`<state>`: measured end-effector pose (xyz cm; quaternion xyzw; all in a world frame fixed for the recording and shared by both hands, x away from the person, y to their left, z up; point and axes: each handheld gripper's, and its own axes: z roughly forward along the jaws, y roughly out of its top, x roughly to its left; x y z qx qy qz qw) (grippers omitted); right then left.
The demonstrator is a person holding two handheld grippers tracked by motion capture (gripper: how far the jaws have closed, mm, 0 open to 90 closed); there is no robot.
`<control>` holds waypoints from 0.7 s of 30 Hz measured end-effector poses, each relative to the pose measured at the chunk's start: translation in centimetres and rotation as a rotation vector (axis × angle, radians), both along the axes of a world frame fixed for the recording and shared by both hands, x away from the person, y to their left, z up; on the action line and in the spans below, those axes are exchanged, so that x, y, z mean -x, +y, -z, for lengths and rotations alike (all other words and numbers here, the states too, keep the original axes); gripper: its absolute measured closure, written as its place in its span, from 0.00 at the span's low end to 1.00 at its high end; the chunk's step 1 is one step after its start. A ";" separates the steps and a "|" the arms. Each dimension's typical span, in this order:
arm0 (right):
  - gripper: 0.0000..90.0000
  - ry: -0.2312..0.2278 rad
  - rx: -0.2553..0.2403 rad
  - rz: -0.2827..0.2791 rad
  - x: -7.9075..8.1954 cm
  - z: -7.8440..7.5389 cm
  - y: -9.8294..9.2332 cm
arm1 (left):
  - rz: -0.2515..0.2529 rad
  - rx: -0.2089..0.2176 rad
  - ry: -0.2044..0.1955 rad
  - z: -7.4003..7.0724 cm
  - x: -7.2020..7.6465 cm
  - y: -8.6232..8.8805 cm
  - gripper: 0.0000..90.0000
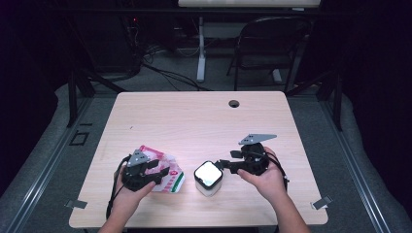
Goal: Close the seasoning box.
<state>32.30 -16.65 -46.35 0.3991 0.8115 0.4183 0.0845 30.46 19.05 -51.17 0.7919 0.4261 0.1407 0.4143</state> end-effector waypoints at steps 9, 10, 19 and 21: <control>0.46 0.013 0.022 0.035 -0.4 0.3 -0.7 | -0.042 0.003 0.019 0.2 -0.6 1.4 0.51; 0.46 0.013 0.016 0.044 -0.5 0.5 -0.7 | -0.052 0.010 0.020 0.3 -0.7 1.5 0.51; 0.45 0.054 0.052 0.091 -1.0 1.1 -1.3 | -0.079 0.000 0.044 0.7 -1.1 2.5 0.50; 0.44 0.059 0.056 0.092 -1.1 1.4 -1.5 | -0.090 -0.013 0.049 0.8 -1.2 2.6 0.50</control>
